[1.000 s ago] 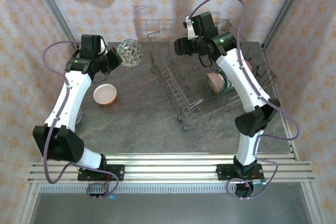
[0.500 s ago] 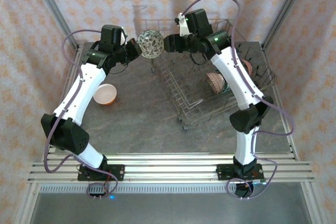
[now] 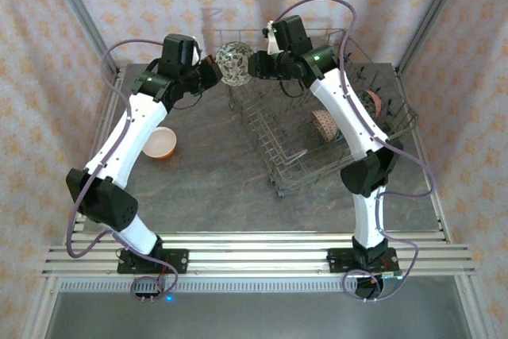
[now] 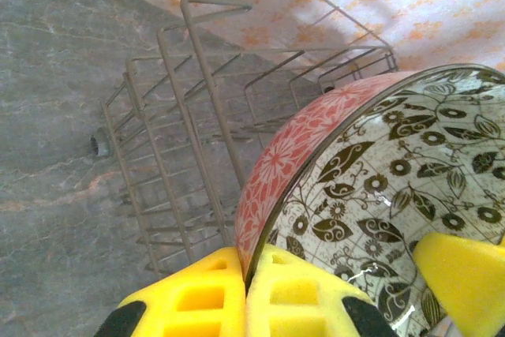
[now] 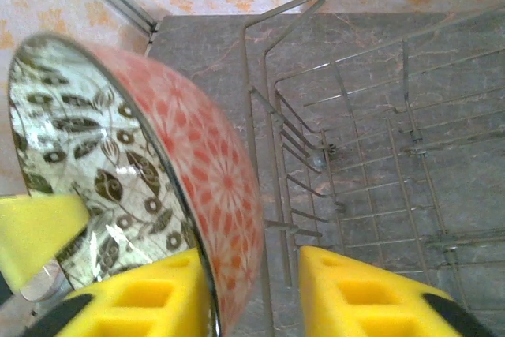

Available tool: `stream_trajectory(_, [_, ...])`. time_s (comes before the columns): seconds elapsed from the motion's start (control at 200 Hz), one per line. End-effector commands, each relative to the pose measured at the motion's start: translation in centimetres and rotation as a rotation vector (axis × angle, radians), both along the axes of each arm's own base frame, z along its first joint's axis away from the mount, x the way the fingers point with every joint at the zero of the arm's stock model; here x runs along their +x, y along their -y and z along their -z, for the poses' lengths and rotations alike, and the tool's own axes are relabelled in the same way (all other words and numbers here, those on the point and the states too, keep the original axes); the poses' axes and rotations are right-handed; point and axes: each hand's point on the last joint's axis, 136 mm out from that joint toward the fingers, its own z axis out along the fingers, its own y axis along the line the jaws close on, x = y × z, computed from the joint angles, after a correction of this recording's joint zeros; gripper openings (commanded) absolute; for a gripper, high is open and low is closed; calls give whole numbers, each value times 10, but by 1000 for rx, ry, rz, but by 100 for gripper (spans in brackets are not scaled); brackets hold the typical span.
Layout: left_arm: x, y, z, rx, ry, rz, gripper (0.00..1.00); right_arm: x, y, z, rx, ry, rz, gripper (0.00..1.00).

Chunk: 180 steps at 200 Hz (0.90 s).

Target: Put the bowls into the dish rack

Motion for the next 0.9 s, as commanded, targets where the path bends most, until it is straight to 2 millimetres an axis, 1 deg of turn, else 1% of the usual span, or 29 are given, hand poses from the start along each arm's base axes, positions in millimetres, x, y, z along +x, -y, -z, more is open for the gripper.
stream_trajectory(0.0, [3,0,-26,26,72,-21,0,7,-1,-19,36,54,39,27])
stream_trajectory(0.035, [3,0,-27,34,74,-20,0,7,0,-19,36,54,45,25])
stream_trajectory(0.095, [3,2,-26,39,73,-16,0,9,2,-19,35,53,59,19])
stream_trajectory(0.155, [2,5,-26,42,72,-9,0,10,2,-17,36,51,64,16])
stream_trajectory(0.215, [1,7,-26,43,75,-2,0,11,1,-16,40,45,73,7])
stream_trajectory(0.27, [2,9,-26,44,76,2,0,12,3,-15,36,42,85,2])
stream_trajectory(0.35, [1,12,-23,42,67,18,0,14,8,-15,22,48,118,0])
stream_trajectory(0.38, [1,12,-22,43,64,22,6,15,12,-15,14,50,136,0])
stream_trajectory(0.435, [1,14,-21,45,63,33,21,17,20,-15,-5,59,175,0])
stream_trajectory(0.475, [1,15,-22,46,66,39,30,18,25,-16,-16,65,202,0])
stream_trajectory(0.601, [1,16,-28,51,89,56,49,18,40,-20,-36,91,272,0])
stream_trajectory(0.711, [0,11,-38,62,121,52,64,17,61,-24,-68,115,358,0])
stream_trajectory(0.741, [0,10,-41,63,130,53,72,16,66,-25,-80,122,379,0])
stream_trajectory(0.801, [-1,4,-45,66,142,45,76,14,80,-29,-105,139,424,0])
stream_trajectory(0.896, [-1,-7,-47,69,159,37,78,7,107,-36,-168,177,505,0])
